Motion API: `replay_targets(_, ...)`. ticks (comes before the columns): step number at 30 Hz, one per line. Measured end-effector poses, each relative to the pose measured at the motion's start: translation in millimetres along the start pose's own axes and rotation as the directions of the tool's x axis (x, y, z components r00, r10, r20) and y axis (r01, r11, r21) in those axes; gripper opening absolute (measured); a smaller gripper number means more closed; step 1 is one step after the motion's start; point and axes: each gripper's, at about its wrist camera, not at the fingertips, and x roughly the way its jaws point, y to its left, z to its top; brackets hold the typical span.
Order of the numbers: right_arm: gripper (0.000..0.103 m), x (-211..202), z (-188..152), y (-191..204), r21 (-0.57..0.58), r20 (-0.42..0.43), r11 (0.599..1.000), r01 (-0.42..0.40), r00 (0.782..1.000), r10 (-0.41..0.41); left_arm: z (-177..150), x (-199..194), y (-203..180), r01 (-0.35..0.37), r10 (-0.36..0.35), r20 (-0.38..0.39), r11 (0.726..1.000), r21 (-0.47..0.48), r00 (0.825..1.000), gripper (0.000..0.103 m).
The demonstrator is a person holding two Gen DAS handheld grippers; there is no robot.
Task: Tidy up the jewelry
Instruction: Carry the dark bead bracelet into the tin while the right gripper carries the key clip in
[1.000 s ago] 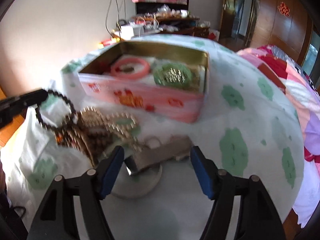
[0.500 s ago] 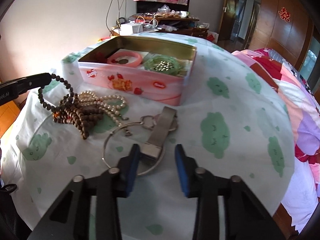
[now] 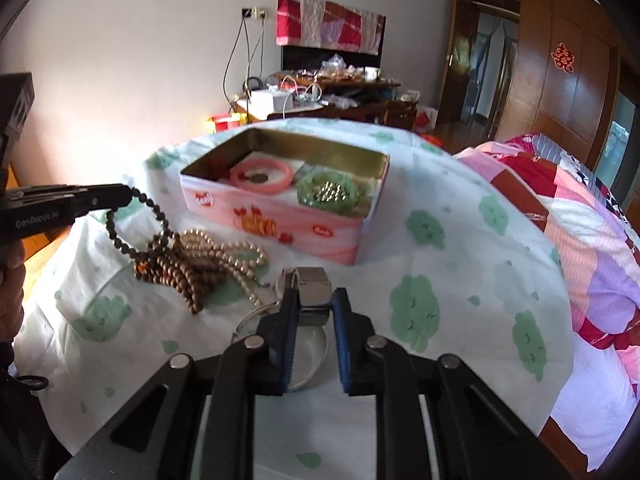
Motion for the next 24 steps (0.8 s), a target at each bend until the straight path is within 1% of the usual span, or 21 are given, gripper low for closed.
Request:
replay_targets(7,0.019,-15,13,-6,0.023,0.077,1.0,-0.005,0.997,0.004,12,-9,-2,0.01,-0.01,0.031,1.0,0.013,0.999,0.006)
replay_targets(14,0.019,-22,39,-11,0.01,0.126,1.0,-0.004,0.992,0.002,39,-17,-8,0.02,-0.023,0.068,0.998,0.054,0.997,0.006)
replay_targets(20,0.019,-20,61,-13,-0.007,0.154,1.0,-0.009,0.988,0.01,67,-14,-16,-0.006,-0.005,0.101,0.994,0.106,0.995,0.006)
replay_targets(24,0.019,-14,76,-13,-0.012,0.165,1.0,-0.014,0.986,0.016,81,-4,-18,-0.018,0.005,0.102,0.993,0.119,0.995,0.006)
